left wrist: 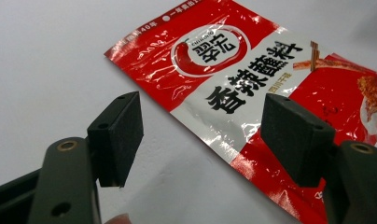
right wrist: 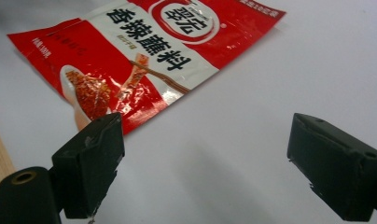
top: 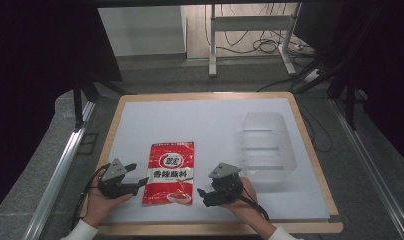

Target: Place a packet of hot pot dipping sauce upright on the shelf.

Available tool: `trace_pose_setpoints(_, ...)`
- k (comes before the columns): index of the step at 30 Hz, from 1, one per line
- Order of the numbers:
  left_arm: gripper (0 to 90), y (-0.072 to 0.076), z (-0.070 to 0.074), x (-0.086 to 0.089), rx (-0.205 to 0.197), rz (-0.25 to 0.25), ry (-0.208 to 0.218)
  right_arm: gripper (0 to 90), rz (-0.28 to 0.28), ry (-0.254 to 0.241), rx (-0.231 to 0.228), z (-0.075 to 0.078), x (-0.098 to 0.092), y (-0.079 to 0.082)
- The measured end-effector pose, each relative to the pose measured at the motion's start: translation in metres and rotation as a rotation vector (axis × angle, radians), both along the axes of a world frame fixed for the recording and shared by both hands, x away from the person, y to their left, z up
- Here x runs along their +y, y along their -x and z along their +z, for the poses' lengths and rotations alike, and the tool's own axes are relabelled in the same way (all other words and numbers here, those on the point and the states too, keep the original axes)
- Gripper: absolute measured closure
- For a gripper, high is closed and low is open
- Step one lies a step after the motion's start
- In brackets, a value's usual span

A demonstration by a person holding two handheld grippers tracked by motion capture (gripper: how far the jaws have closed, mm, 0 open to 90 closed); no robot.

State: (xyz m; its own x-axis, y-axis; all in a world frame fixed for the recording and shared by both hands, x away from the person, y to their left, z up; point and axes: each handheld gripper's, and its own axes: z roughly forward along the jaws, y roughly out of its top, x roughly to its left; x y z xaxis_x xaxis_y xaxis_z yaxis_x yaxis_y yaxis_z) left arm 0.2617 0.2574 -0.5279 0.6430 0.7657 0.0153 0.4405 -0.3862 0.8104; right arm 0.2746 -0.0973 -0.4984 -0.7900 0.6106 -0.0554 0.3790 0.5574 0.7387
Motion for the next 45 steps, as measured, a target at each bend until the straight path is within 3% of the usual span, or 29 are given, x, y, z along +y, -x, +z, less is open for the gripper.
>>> trace_pose_setpoints(7,29.9,0.004,-0.001,-0.001,-0.002,0.0,-0.017,14.4,0.042,-0.013,-0.006,0.011,-0.001,0.004)
trace_pose_setpoints(23,29.6,0.004,0.0,0.001,-0.002,0.01,-0.012,16.4,0.084,-0.015,-0.011,0.028,0.0,0.004)
trace_pose_setpoints(28,29.7,0.004,0.0,0.001,-0.002,0.004,-0.015,16.6,0.079,-0.015,-0.028,0.045,-0.005,0.001)
trace_pose_setpoints(32,29.7,0.004,-0.002,-0.001,0.004,-0.002,-0.005,17.9,0.09,0.026,-0.028,0.06,-0.005,-0.011)
trace_pose_setpoints(39,29.7,0.004,-0.003,-0.002,0.006,-0.002,-0.012,18.3,0.107,0.054,-0.002,0.068,0.006,-0.031)
trace_pose_setpoints(44,29.7,0.004,-0.004,-0.002,0.008,0.0,-0.01,21.2,0.124,0.087,0.037,0.071,0.018,-0.052)
trace_pose_setpoints(45,29.7,0.004,-0.003,-0.002,0.008,-0.001,-0.011,21.3,0.13,0.103,0.046,0.071,0.022,-0.062)
